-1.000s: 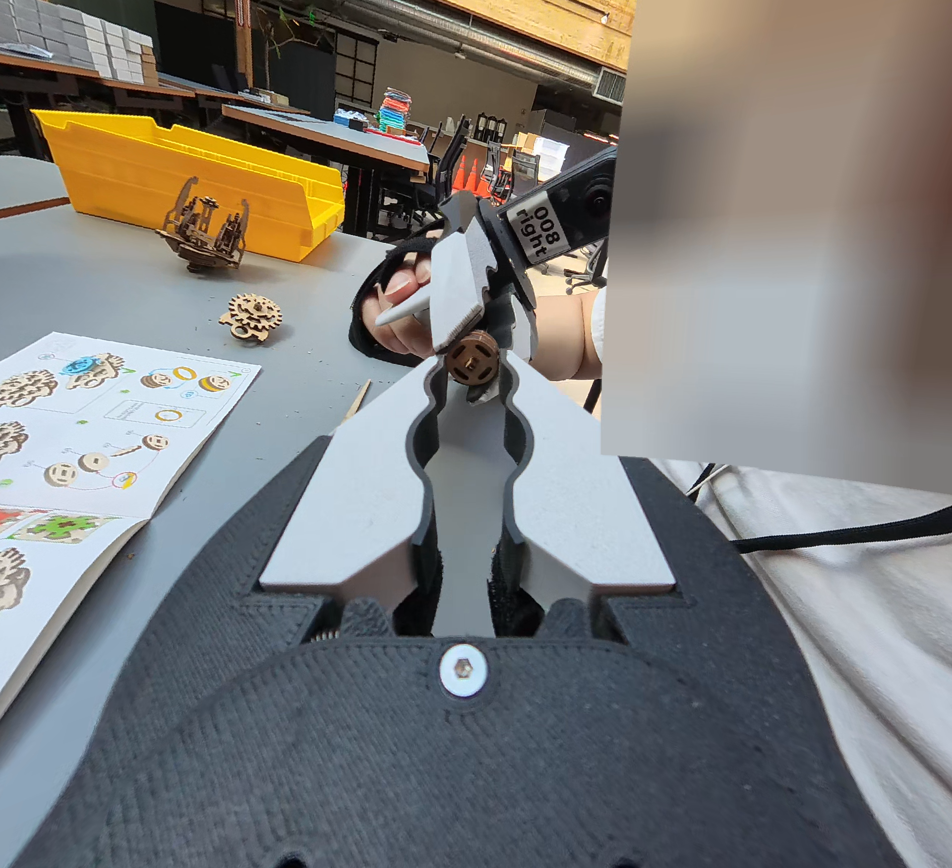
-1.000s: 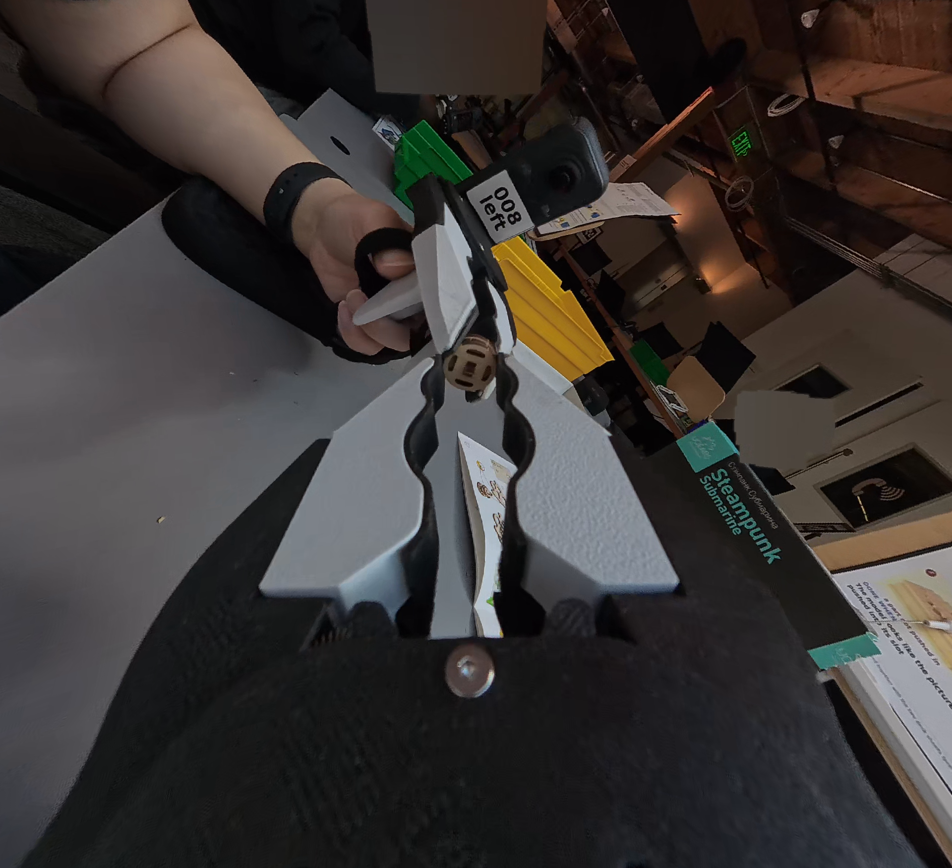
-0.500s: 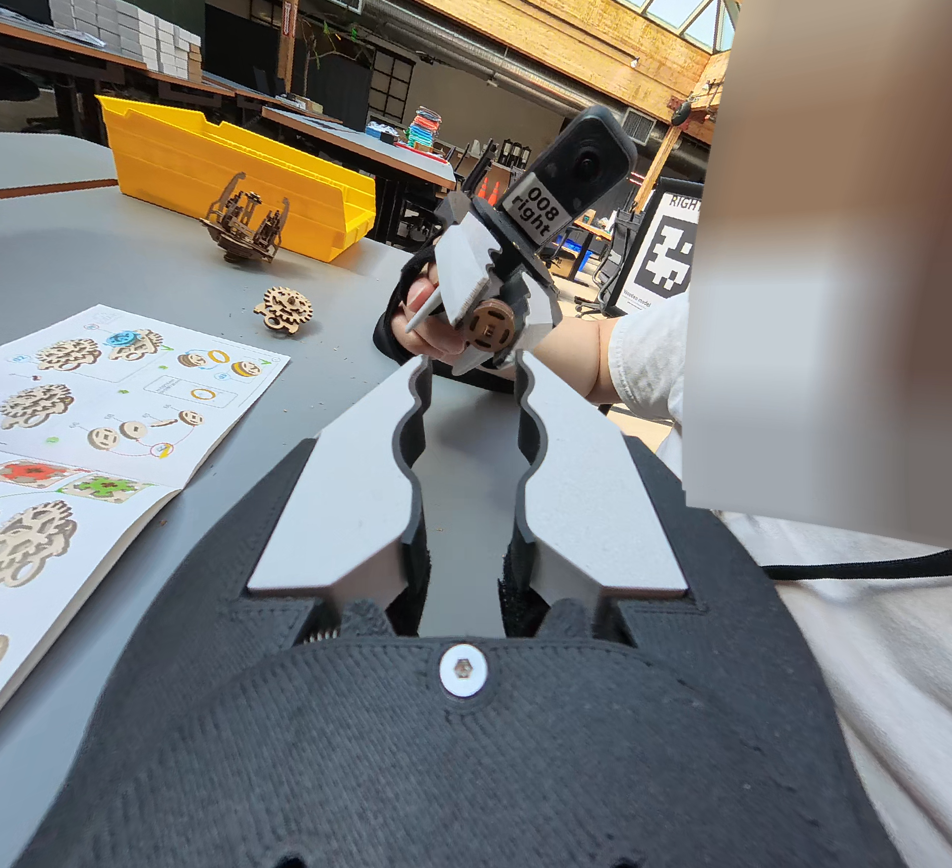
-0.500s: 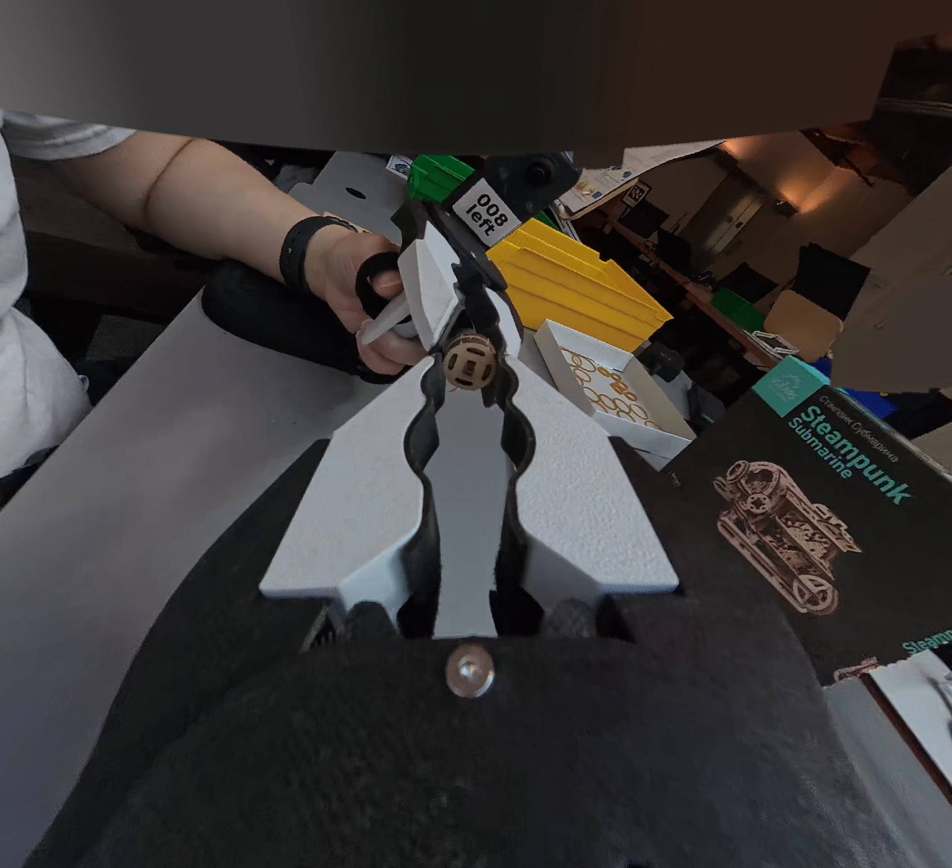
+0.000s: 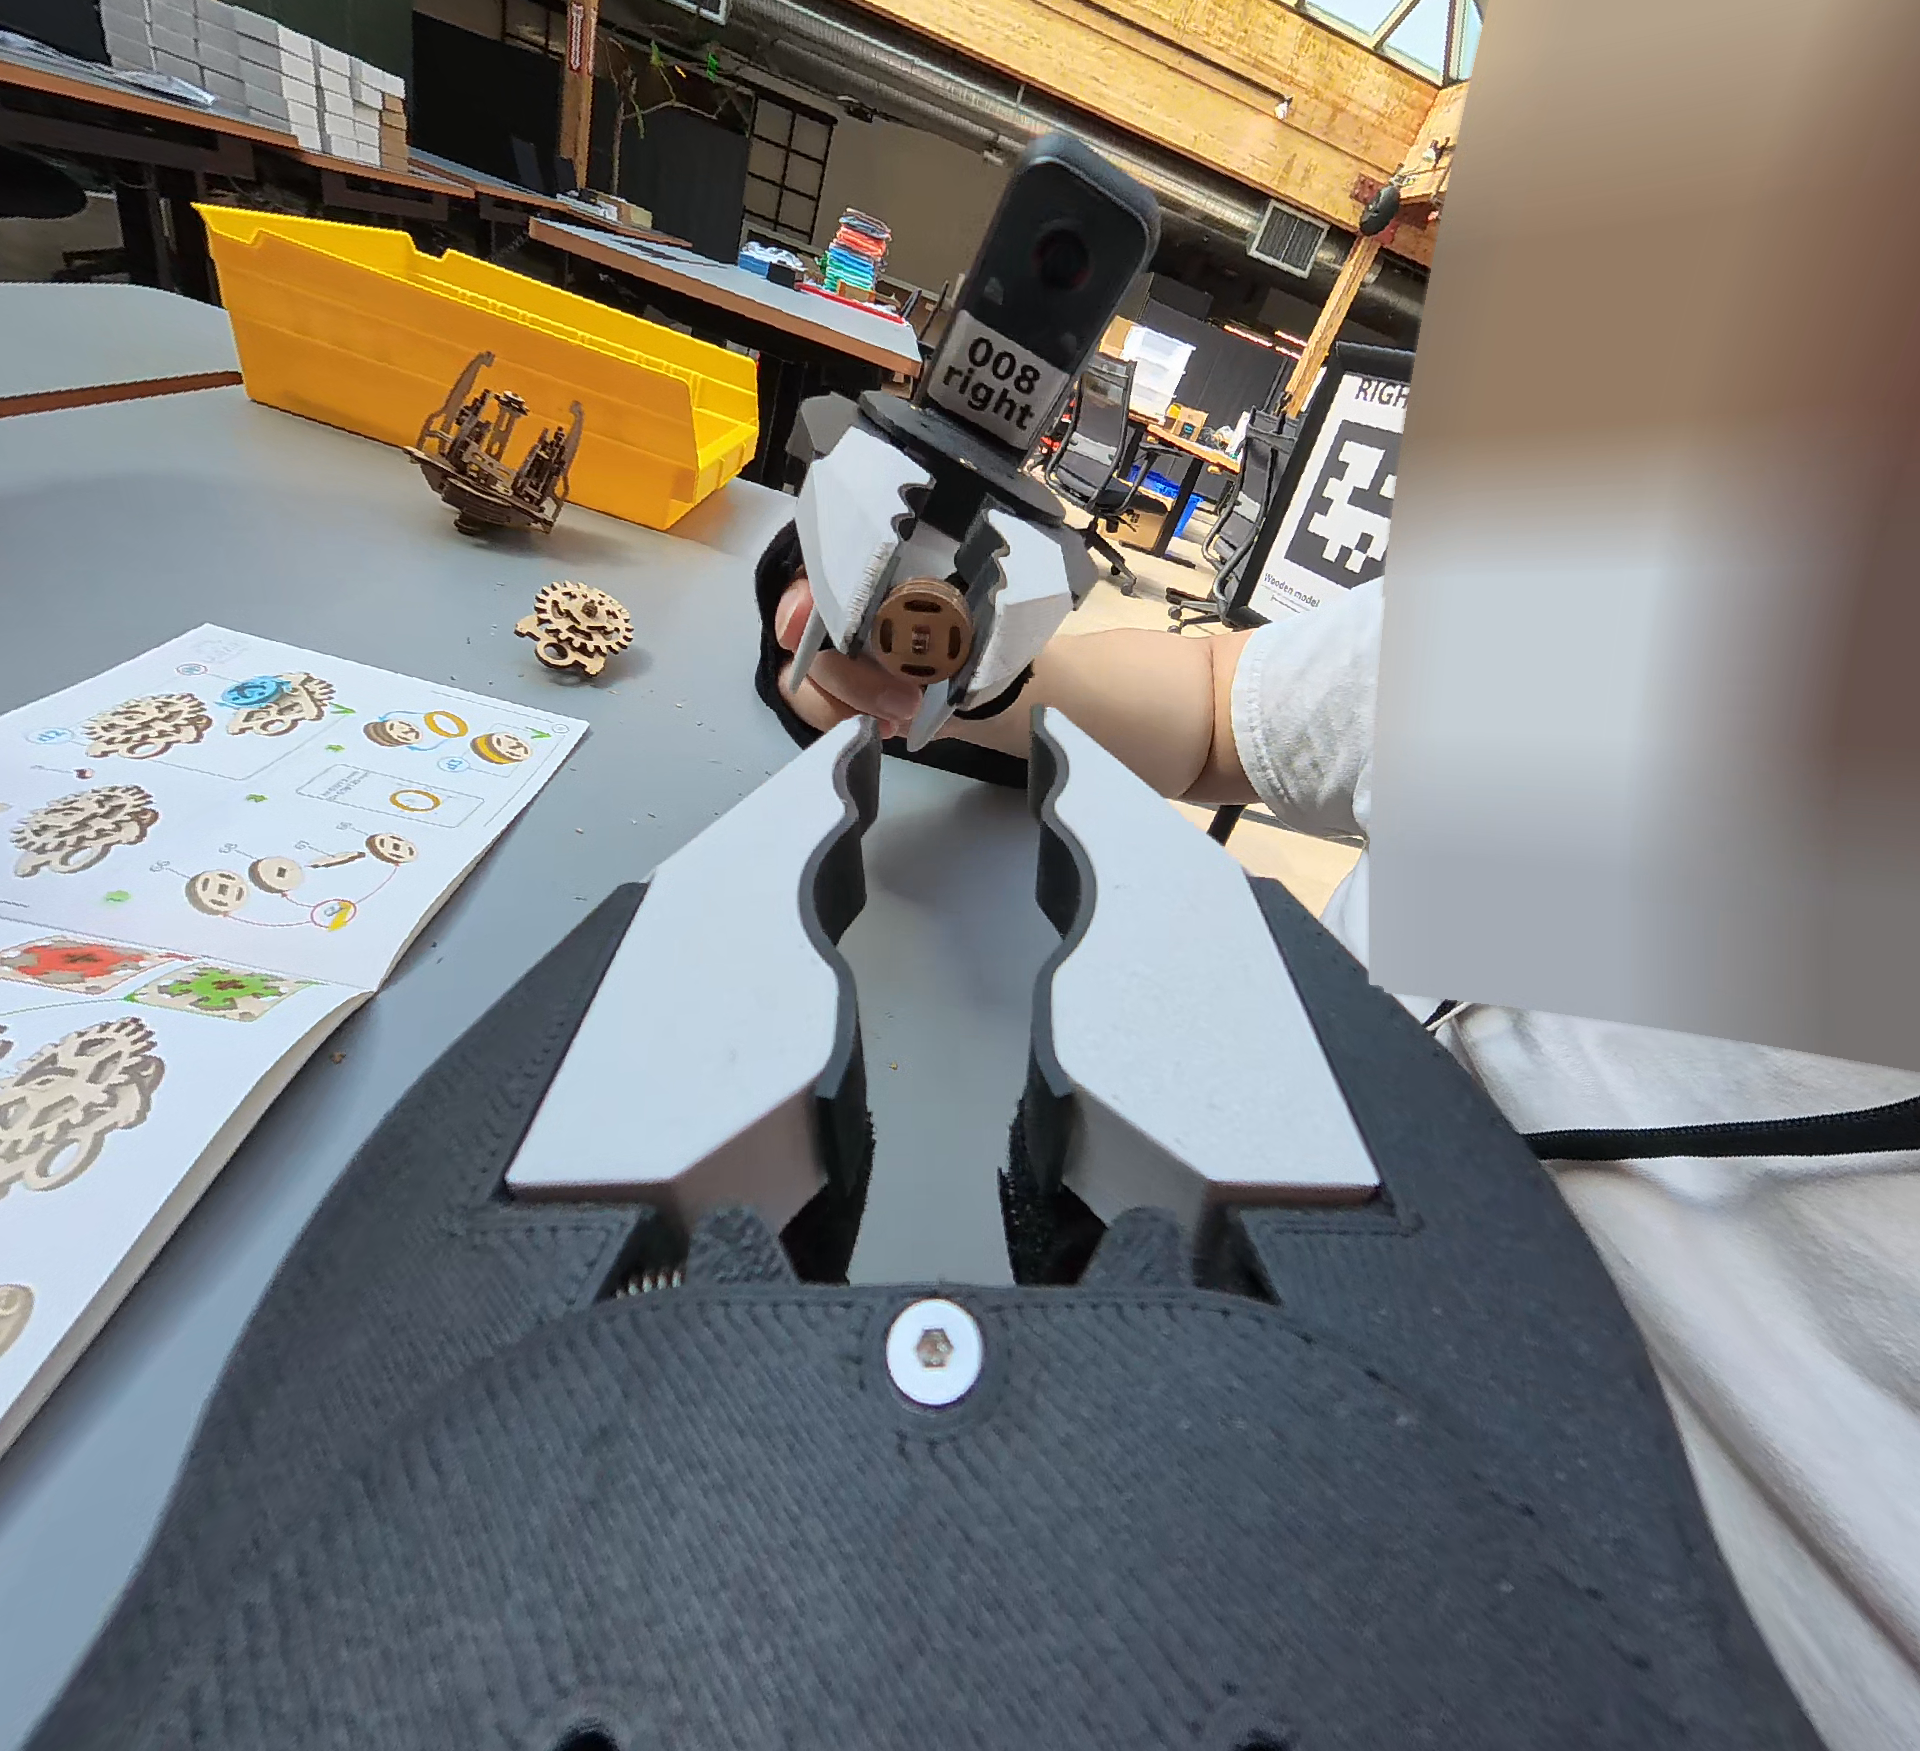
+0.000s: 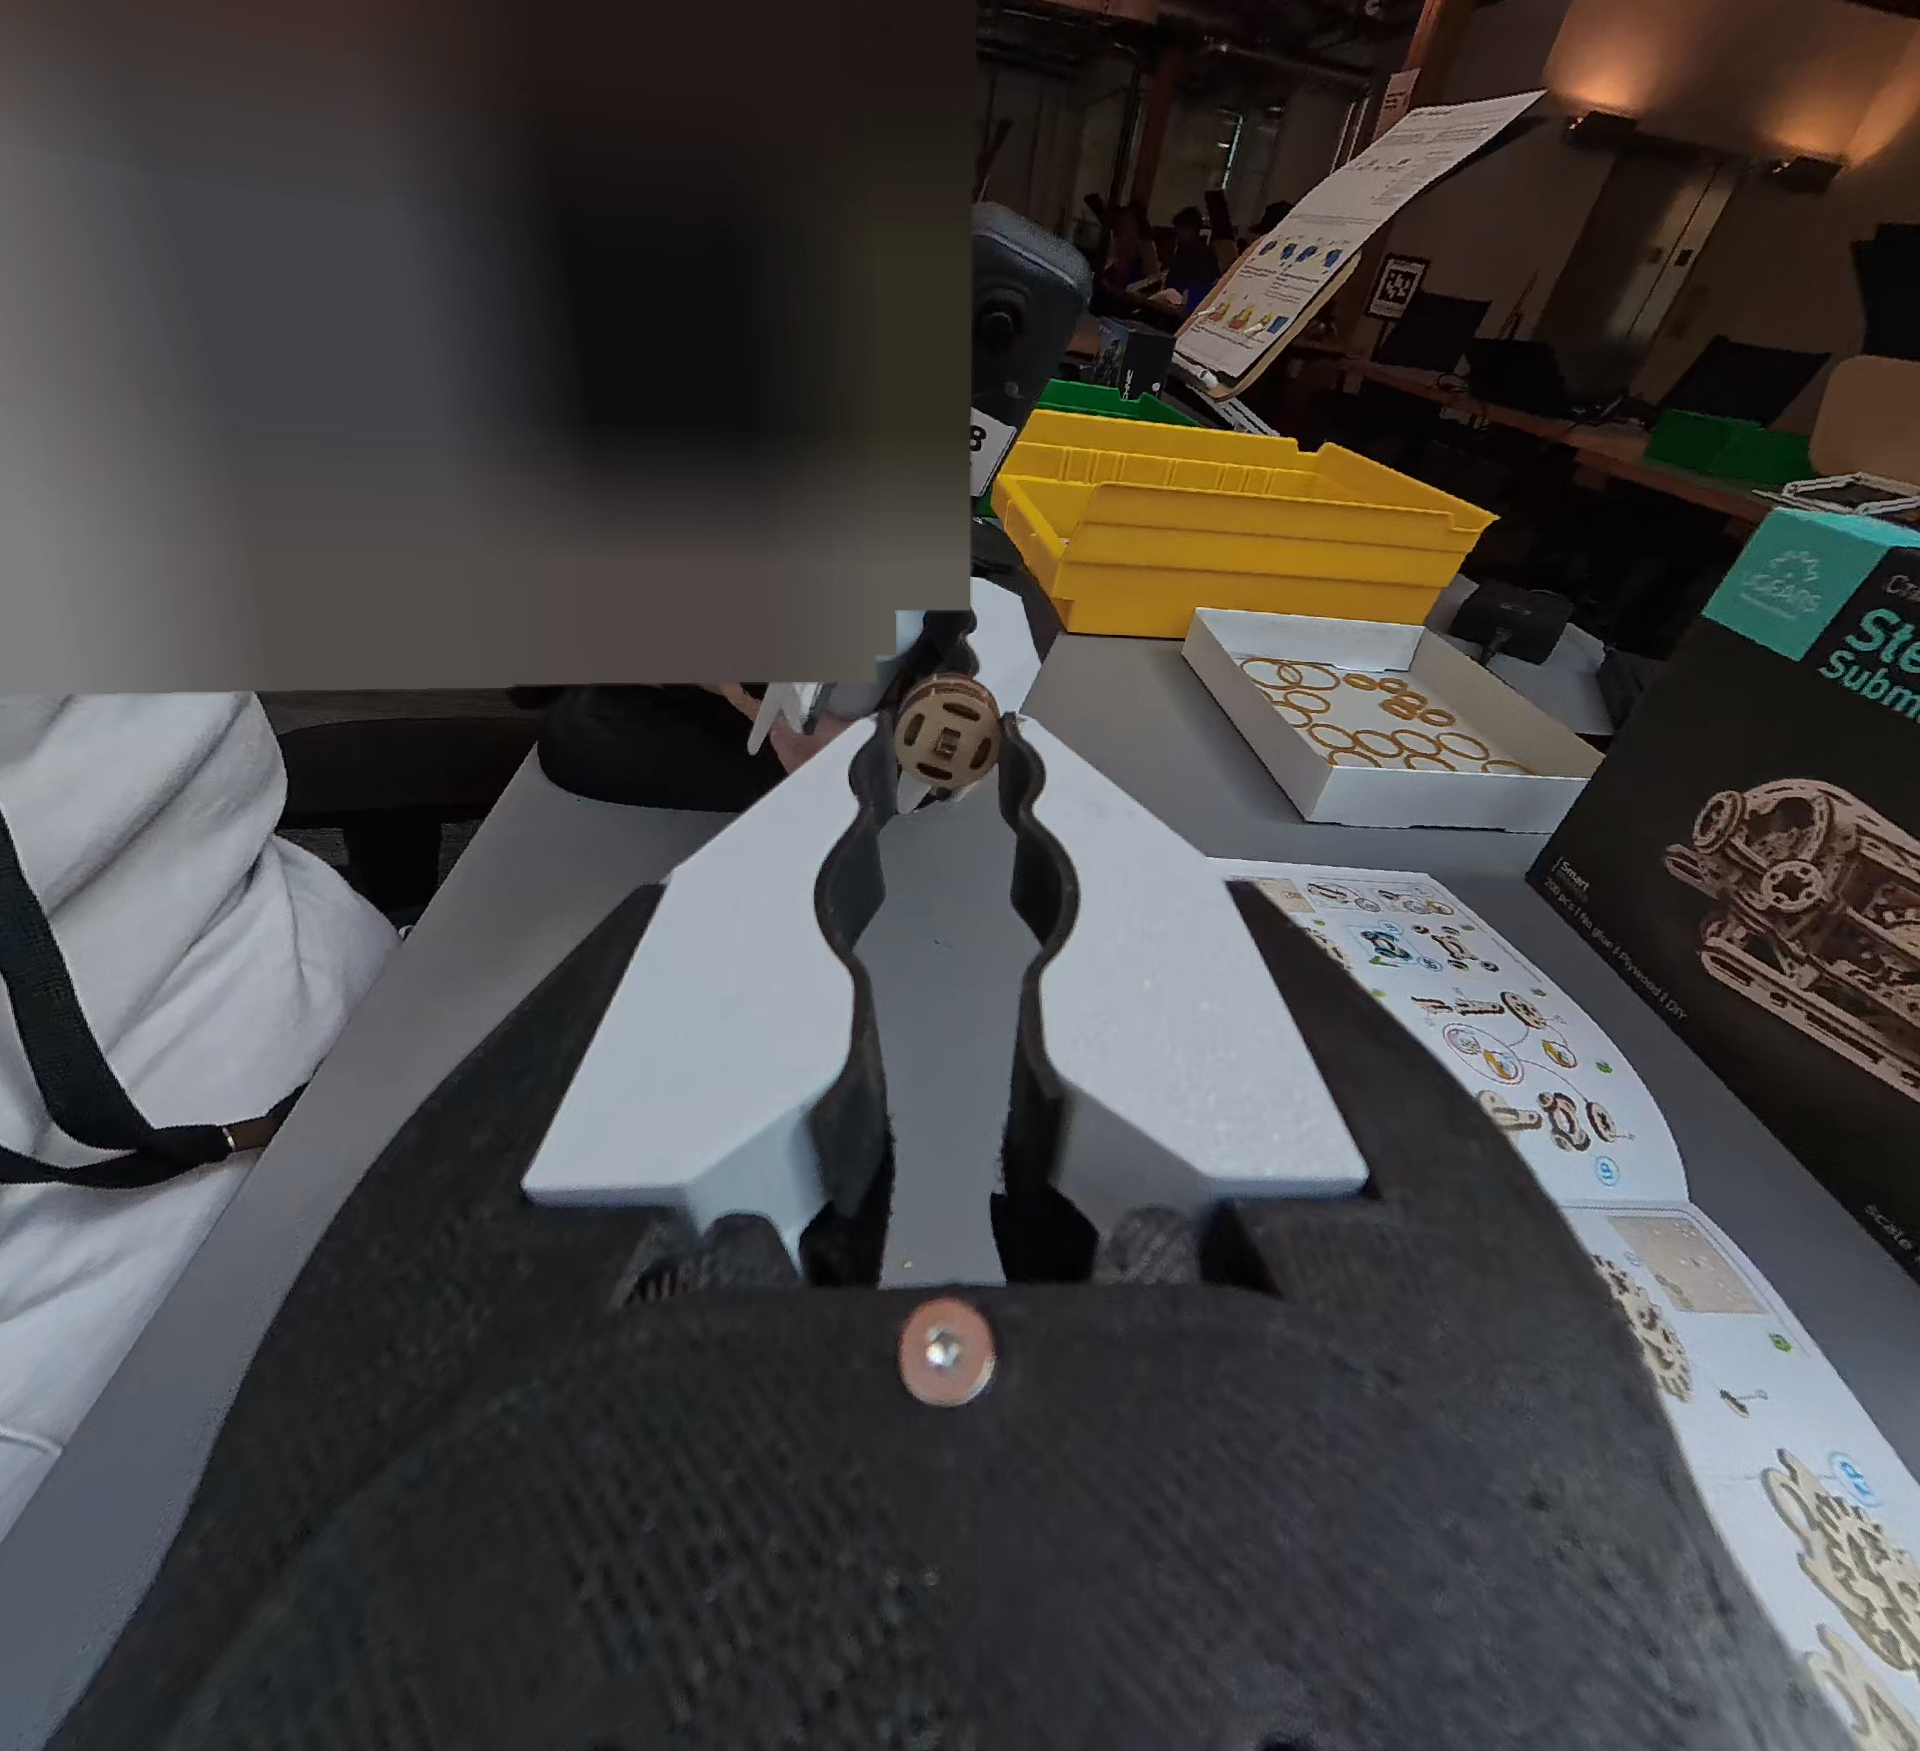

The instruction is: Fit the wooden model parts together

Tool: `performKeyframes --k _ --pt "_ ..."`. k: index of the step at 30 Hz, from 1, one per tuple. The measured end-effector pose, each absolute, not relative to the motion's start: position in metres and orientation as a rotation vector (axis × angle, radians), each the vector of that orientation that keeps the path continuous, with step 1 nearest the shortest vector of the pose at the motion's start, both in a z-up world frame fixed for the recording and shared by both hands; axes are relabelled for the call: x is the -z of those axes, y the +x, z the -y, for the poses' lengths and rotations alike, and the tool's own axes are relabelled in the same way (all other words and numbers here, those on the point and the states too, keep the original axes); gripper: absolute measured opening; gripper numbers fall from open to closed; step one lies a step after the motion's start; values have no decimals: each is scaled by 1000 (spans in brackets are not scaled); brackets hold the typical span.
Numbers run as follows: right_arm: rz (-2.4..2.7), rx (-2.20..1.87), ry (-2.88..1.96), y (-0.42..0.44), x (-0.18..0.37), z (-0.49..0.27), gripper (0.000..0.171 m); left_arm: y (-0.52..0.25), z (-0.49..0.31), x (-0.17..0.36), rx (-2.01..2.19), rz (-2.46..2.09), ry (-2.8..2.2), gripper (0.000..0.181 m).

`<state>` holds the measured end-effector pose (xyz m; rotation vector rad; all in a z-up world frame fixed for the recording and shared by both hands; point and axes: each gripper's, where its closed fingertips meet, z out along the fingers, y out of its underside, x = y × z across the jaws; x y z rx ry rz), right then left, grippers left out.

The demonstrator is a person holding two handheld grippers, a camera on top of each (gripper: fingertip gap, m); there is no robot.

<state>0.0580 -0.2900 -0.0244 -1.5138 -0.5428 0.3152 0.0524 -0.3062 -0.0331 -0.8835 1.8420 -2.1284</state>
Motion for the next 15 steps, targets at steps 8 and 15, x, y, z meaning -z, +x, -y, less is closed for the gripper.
performKeyframes --k 8,15 --pt "809 26 -1423 41 35 292 19 53 304 31 2159 -1818 -892 28" --pt "870 121 -1399 38 40 292 19 48 311 32 2162 -1866 -851 24"
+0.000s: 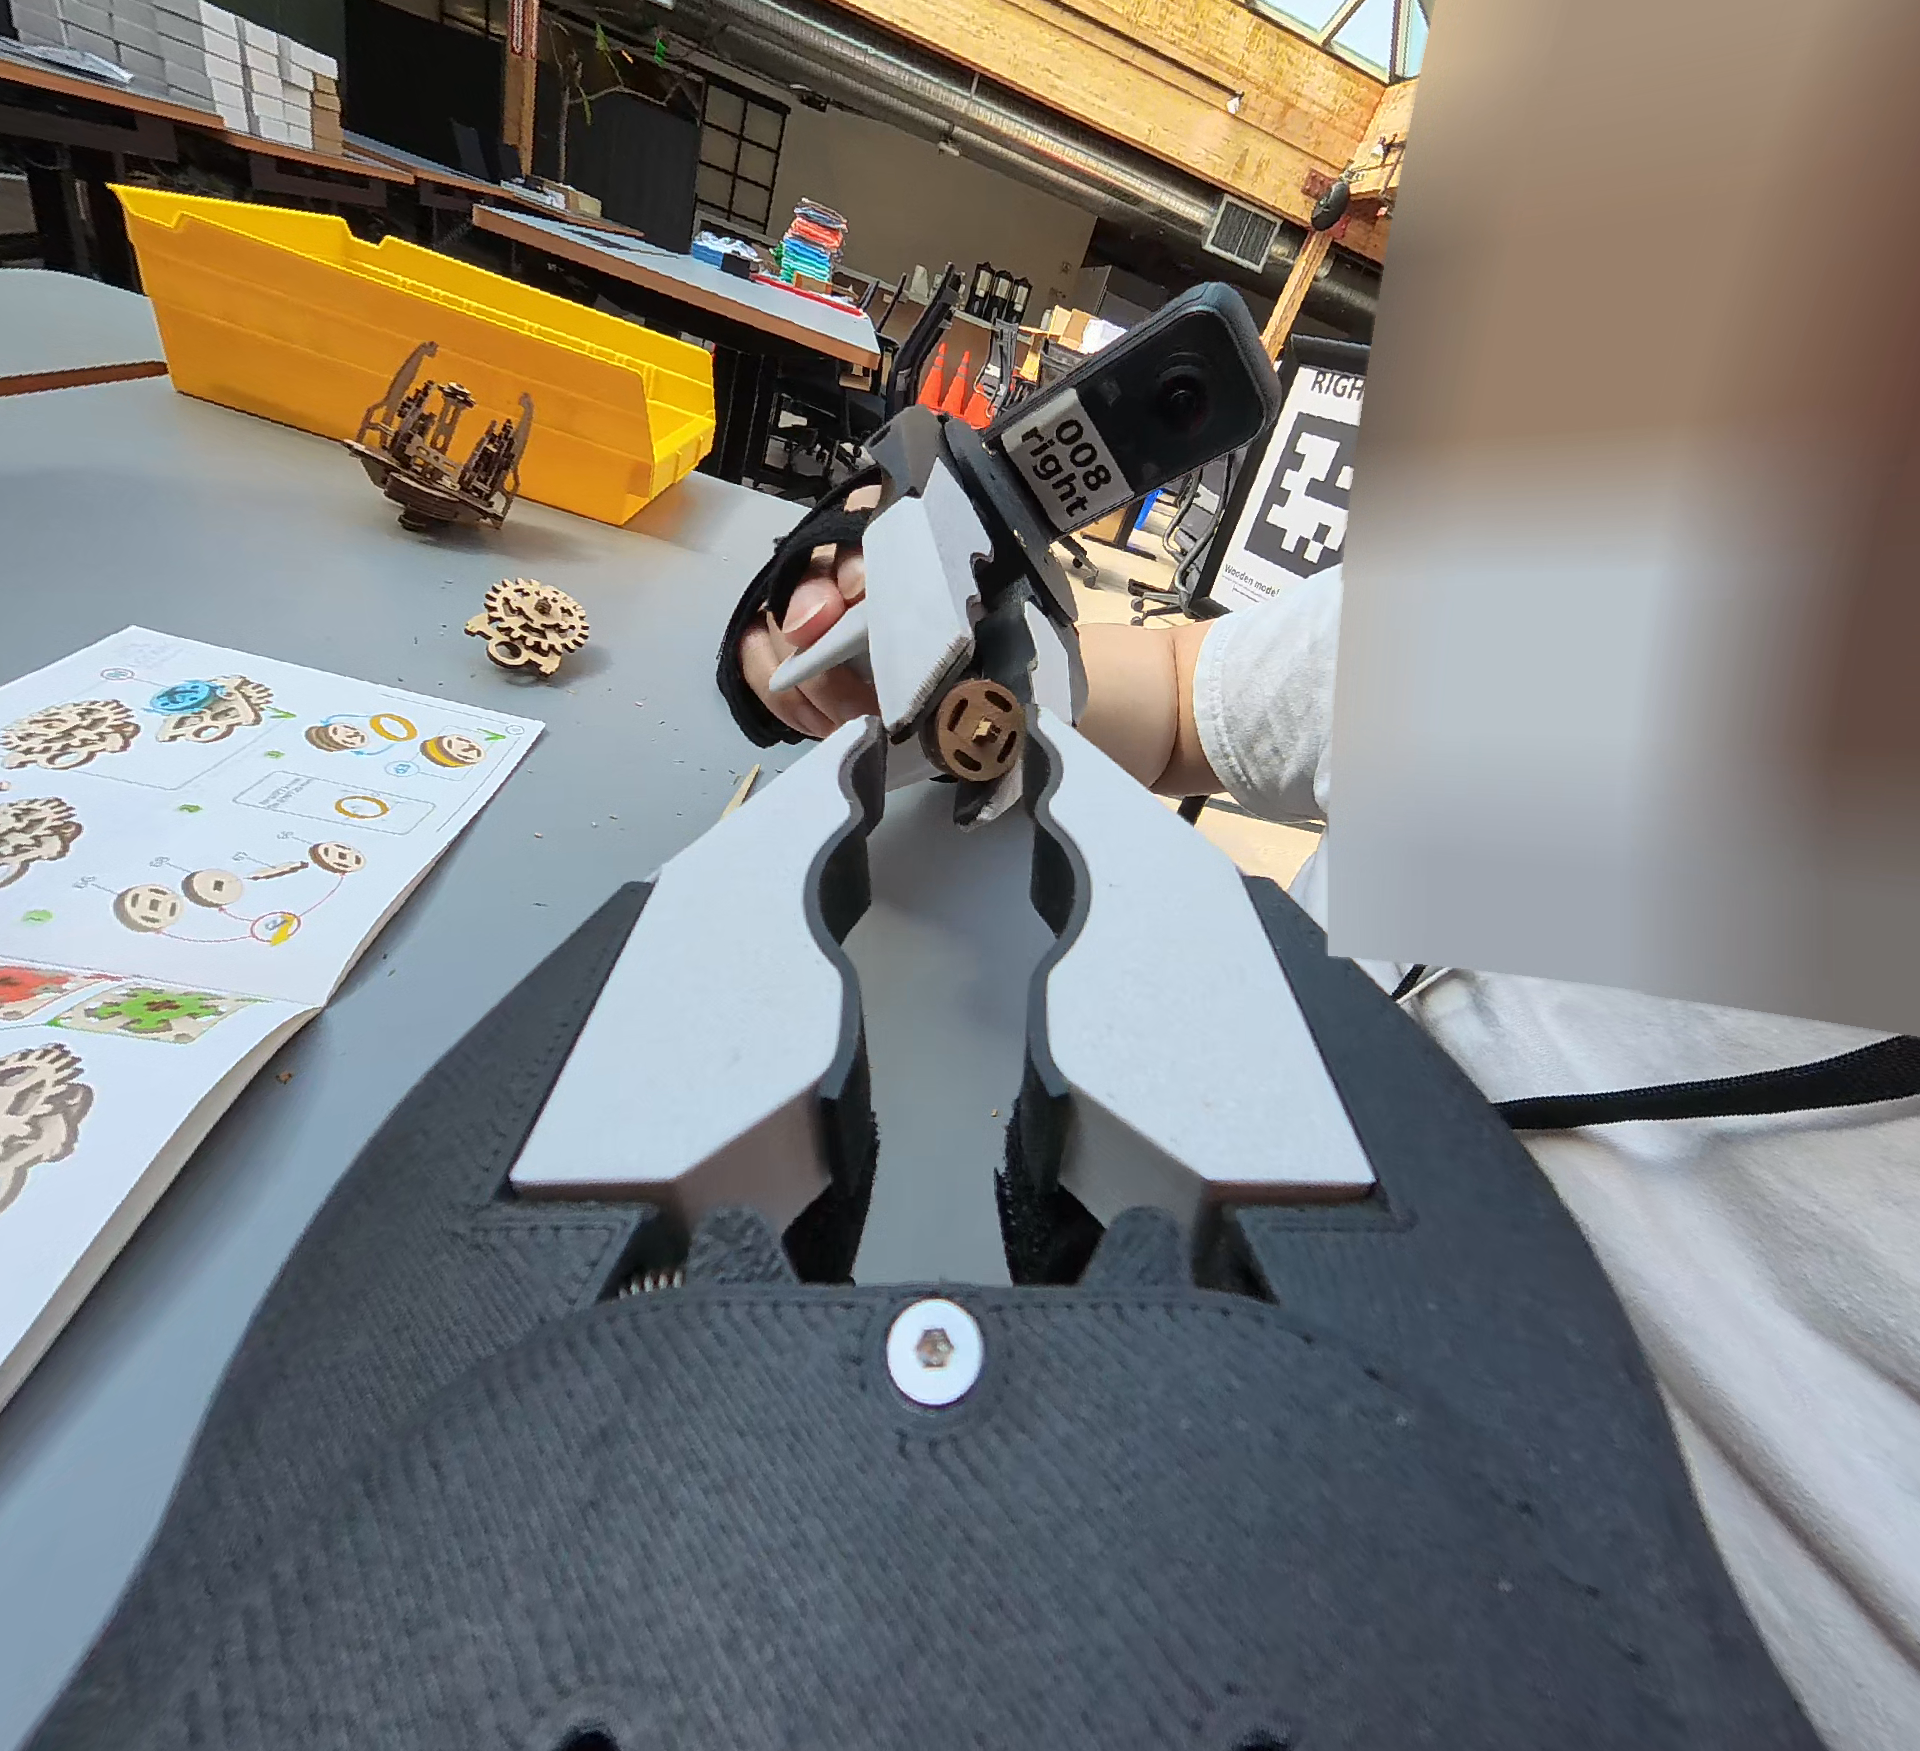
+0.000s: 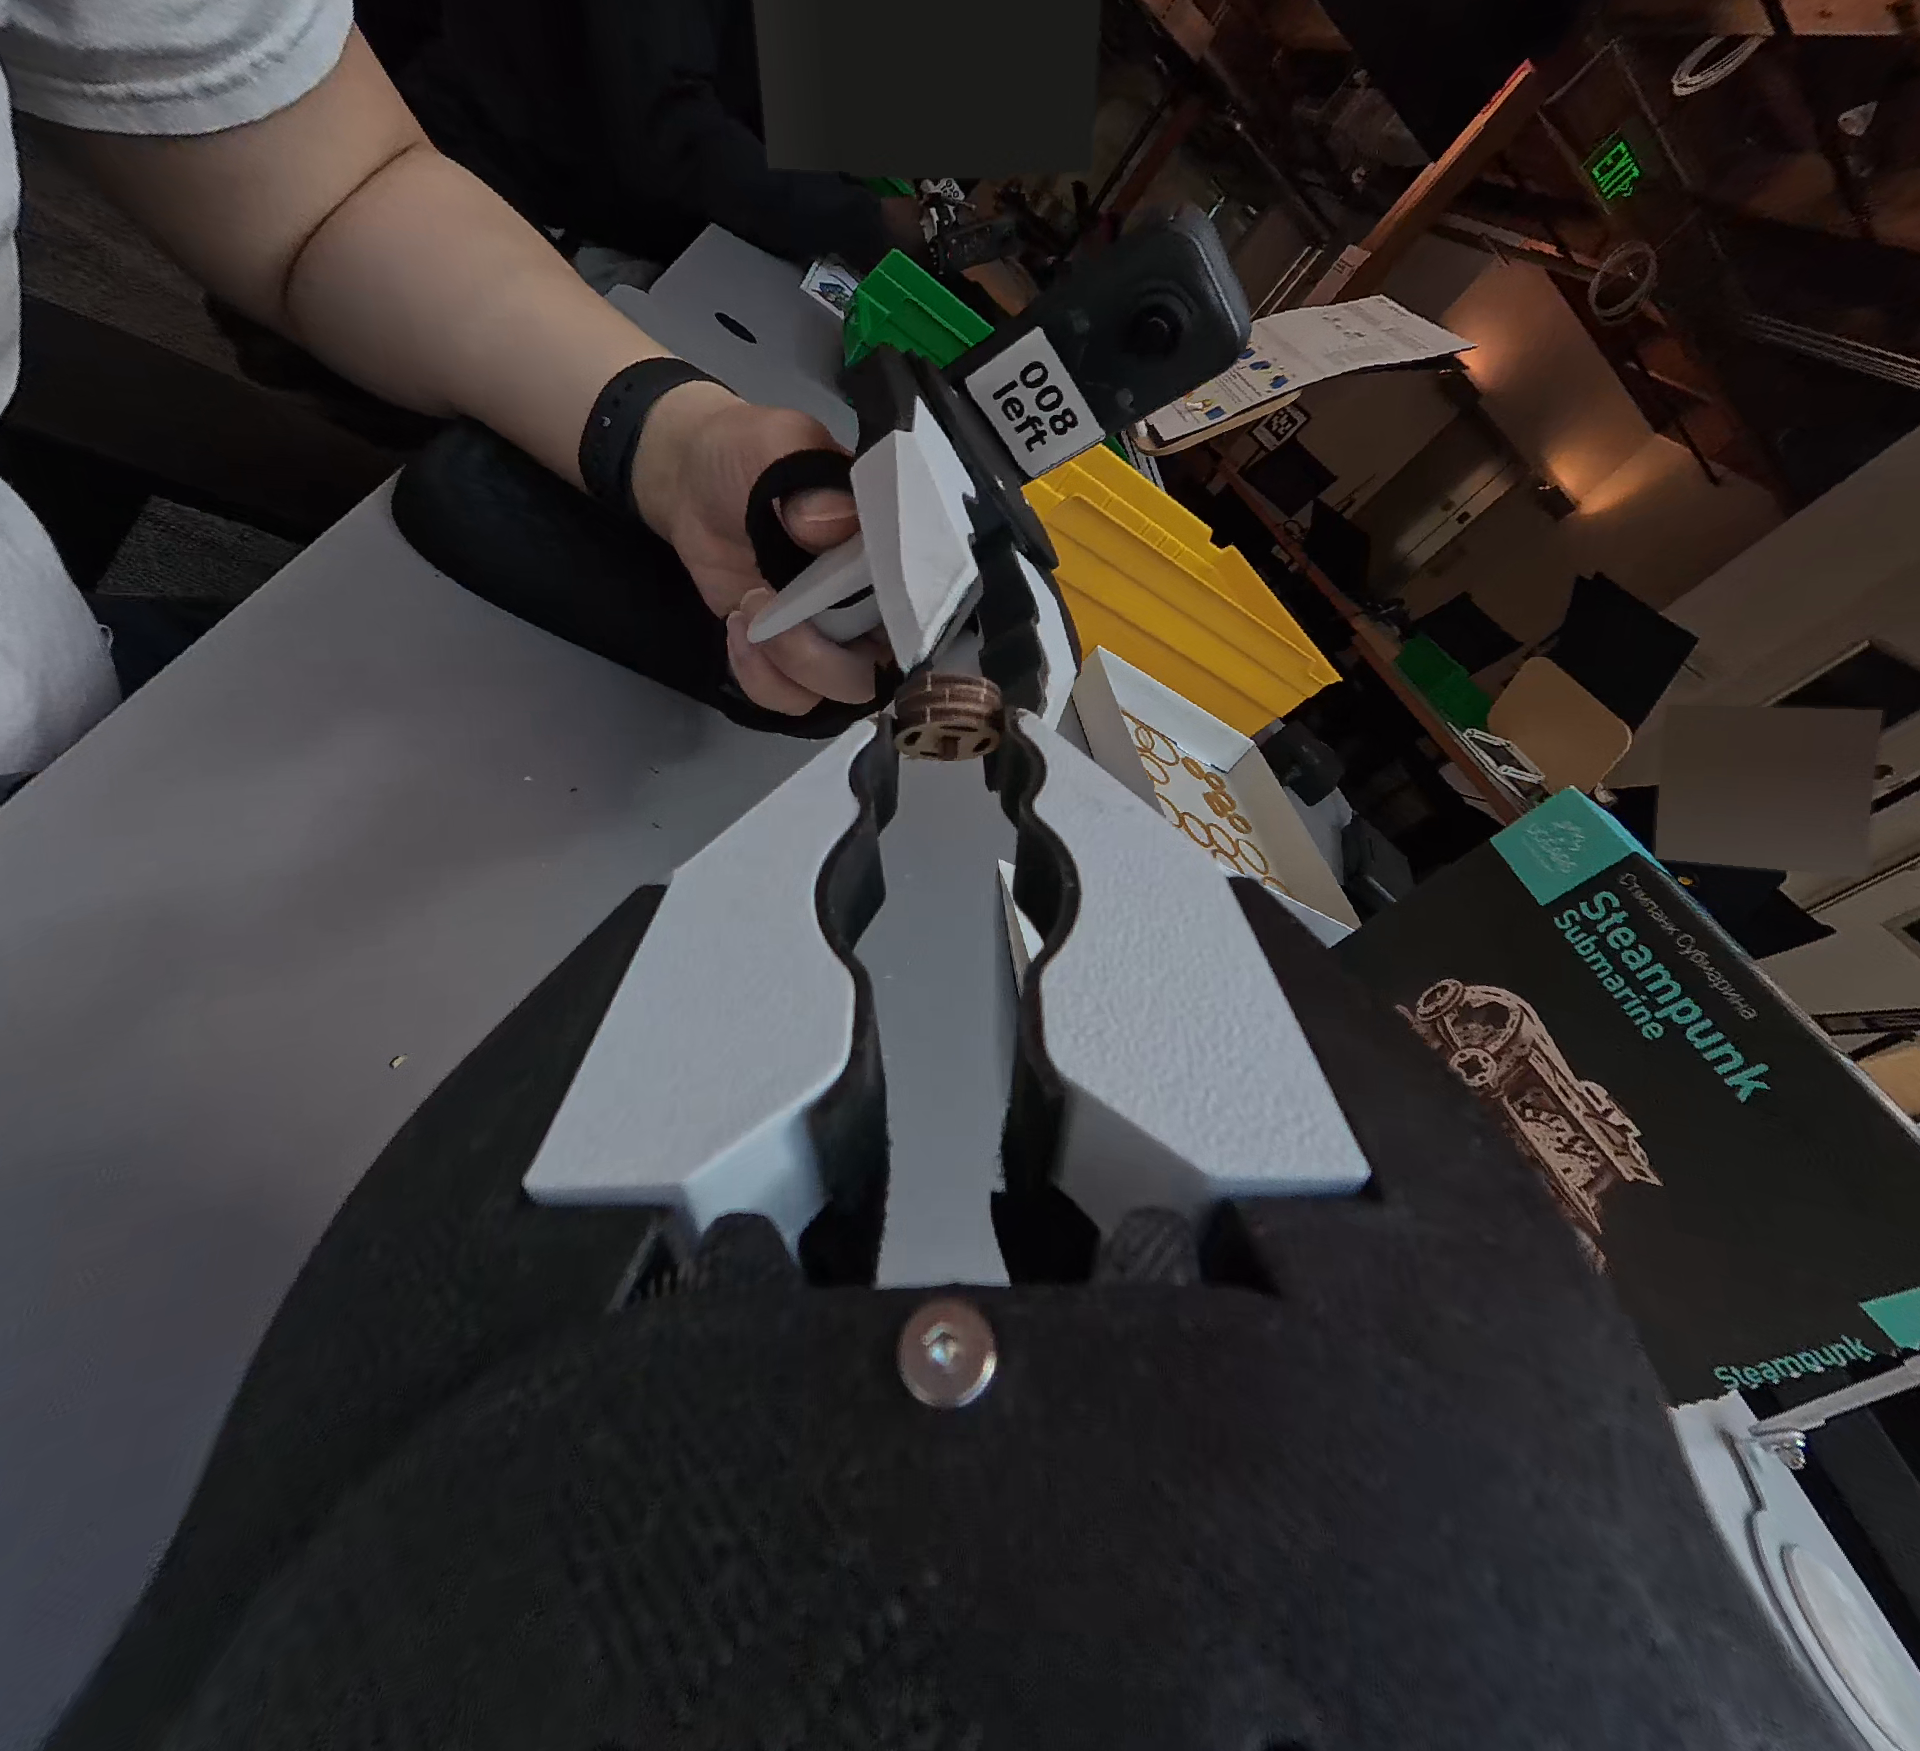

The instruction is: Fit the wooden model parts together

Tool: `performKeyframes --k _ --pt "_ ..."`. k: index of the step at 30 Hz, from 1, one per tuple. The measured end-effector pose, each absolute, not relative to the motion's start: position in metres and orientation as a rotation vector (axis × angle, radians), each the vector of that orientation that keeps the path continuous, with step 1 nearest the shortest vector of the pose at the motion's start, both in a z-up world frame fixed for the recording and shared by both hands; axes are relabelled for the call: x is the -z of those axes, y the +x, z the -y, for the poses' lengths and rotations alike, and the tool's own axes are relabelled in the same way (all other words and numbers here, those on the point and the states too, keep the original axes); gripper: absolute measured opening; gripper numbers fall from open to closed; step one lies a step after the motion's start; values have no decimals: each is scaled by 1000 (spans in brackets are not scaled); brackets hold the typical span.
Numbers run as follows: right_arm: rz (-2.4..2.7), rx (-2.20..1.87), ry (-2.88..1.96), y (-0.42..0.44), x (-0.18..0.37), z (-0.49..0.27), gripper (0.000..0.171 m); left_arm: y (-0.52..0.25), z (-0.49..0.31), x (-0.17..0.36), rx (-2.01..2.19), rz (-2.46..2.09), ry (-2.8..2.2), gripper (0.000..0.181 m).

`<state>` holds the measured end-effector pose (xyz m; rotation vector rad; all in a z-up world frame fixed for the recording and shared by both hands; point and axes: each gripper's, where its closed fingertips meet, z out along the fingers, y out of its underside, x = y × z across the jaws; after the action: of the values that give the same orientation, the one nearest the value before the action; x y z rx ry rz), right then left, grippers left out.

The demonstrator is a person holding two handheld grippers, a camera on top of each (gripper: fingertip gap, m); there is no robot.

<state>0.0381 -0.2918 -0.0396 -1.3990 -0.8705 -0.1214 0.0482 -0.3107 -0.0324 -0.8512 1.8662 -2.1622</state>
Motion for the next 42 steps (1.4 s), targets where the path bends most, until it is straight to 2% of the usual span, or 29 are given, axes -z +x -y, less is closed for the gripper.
performKeyframes --k 9,17,29,33,42 --pt "881 151 -1378 38 38 292 19 48 311 32 2124 -1879 -837 22" --pt "850 190 -1425 48 43 286 21 59 304 43 1754 -1871 -751 14" --pt "789 31 -1451 46 40 288 20 57 304 38 1851 -1855 -787 18" --pt "856 169 -1411 45 40 289 20 57 304 39 1833 -1860 -771 26" --pt "1045 460 -1301 36 43 294 21 46 318 46 1748 -1950 -604 26"
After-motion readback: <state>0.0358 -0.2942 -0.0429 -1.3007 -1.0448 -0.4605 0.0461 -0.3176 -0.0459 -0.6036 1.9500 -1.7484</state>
